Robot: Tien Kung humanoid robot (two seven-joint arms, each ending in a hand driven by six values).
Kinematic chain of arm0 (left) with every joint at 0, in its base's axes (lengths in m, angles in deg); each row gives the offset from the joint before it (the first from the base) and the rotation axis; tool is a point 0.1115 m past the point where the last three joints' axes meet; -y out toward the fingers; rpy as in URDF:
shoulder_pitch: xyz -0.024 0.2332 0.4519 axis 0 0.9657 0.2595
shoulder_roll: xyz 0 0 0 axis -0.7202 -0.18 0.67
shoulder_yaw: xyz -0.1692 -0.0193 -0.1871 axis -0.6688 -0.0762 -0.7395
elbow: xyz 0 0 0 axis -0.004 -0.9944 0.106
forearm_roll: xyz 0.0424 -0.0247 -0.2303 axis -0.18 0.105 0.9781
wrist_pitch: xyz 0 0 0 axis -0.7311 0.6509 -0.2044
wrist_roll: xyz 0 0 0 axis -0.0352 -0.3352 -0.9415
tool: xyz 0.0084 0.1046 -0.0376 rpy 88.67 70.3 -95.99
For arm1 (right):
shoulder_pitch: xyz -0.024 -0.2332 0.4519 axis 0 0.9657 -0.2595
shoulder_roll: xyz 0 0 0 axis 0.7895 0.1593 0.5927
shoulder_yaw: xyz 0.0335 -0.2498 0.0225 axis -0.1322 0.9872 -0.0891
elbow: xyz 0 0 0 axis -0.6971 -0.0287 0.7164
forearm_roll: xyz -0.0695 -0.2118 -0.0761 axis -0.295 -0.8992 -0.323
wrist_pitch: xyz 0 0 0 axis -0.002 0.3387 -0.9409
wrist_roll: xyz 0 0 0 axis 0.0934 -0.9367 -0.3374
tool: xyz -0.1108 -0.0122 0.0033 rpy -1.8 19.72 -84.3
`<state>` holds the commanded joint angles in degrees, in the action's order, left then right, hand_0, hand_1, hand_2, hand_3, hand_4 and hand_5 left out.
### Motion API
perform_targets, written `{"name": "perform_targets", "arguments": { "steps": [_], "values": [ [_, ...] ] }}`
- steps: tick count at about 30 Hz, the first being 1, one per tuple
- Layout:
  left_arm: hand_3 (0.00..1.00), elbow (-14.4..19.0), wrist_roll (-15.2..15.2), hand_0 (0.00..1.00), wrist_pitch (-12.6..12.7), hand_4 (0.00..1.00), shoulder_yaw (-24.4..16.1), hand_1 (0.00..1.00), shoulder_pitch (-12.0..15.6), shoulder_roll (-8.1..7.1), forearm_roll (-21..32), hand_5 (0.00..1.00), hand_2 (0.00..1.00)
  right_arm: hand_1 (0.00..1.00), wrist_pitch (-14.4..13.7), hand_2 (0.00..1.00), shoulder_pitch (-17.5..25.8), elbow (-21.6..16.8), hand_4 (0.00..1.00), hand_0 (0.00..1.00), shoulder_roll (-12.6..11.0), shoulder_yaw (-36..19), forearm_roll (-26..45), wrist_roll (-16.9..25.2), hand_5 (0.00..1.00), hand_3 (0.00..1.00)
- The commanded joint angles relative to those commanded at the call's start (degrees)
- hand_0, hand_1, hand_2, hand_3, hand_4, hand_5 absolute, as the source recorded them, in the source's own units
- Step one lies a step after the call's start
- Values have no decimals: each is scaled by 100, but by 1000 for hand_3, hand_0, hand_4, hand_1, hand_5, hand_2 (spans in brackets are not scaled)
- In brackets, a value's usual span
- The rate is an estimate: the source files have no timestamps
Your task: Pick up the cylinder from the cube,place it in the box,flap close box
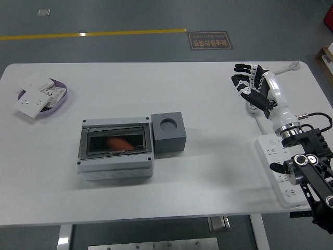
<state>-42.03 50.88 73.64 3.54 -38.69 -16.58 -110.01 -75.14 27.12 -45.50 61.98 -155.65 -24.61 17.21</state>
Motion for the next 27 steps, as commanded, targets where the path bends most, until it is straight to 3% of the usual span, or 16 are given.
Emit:
{"name": "perform_targets", "arguments": {
  "steps": [1,2,8,13,14,27],
  "values": [
    [951,0,0,923,-1,2,-4,852,-1,0,-4,2,854,726,2,726,0,-5,804,814,2,3,23,5,380,713],
    [951,0,-3,923,0,2,-7,852,-2,-2,-7,2,854,744,3,743,1,-11,806,800,4,7,29,-5,309,753],
    [951,0,1,923,3,2,-41,852,-16,-28,-44,2,854,749,48,757,47,21,807,795,15,22,-3,-86,293,773],
    [951,0,7,923,0,2,-54,852,-44,-43,-55,2,854,749,72,757,35,23,807,795,32,-20,26,-57,293,773],
    [951,0,6,923,-1,2,-51,852,-50,-44,-53,2,854,818,71,789,27,25,798,835,39,-27,50,-45,310,790],
    [951,0,6,923,0,2,-72,852,-70,-38,-53,2,854,824,79,796,36,136,810,859,154,128,475,36,323,794]
  ]
}}
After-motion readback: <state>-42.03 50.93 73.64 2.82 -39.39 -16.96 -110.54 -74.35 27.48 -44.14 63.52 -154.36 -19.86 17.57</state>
